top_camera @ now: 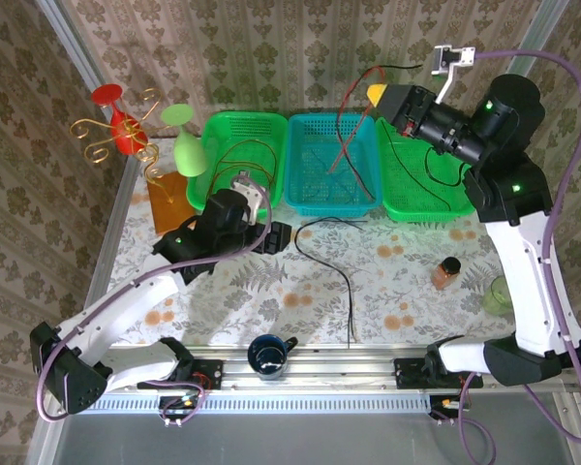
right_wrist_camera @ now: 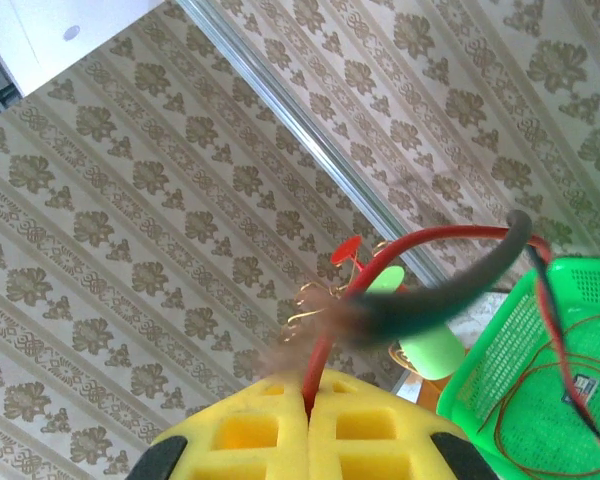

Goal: Untangle the cables

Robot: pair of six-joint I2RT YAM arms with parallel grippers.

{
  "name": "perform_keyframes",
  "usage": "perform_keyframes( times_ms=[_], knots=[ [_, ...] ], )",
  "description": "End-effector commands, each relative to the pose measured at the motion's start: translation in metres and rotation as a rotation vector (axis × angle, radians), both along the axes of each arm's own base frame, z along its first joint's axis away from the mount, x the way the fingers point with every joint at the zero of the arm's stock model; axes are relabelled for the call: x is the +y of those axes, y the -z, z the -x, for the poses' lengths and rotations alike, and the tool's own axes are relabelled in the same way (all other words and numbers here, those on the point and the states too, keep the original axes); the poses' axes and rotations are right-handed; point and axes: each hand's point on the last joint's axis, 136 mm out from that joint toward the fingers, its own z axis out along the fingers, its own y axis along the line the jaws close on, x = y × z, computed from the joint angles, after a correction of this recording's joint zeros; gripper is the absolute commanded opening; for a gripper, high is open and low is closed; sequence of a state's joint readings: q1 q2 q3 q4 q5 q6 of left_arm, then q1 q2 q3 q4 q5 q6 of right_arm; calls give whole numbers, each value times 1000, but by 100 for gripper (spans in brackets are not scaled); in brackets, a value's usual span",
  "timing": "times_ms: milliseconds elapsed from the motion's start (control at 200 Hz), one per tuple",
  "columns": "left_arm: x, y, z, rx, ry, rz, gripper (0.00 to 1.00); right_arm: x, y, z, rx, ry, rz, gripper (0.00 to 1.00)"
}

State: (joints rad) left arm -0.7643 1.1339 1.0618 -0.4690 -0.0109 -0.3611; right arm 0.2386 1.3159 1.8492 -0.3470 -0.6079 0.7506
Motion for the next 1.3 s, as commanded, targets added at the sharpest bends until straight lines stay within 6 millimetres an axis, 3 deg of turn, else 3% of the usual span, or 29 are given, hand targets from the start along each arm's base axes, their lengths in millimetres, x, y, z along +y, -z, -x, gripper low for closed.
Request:
perform_keyframes(
  times_ms=[0,185,410,700,840,1035,1295],
  knots=[
    [-3,-39,-4,-88,12,47,92,7,4,9,-38,-72,25,0],
    [6,-69,-1,-155,5,84,92,14,58,13,-9,-132,157,0],
    [13,-102,4,-185,12,160,87,17,92,27,-50,-190,254,0],
    [-10,-142,11,-254,139,256,85,29,129,39,-25,-293,324,0],
    [-21,-171,8,-236,175,353,86,19,154,43,-102,-230,527,0],
    [-32,-182,-3,-211,199,369,86,-2,157,41,-308,-137,843,0],
    [-41,-192,-6,-223,222,403,86,-5,158,37,-413,-125,927,0]
  ],
)
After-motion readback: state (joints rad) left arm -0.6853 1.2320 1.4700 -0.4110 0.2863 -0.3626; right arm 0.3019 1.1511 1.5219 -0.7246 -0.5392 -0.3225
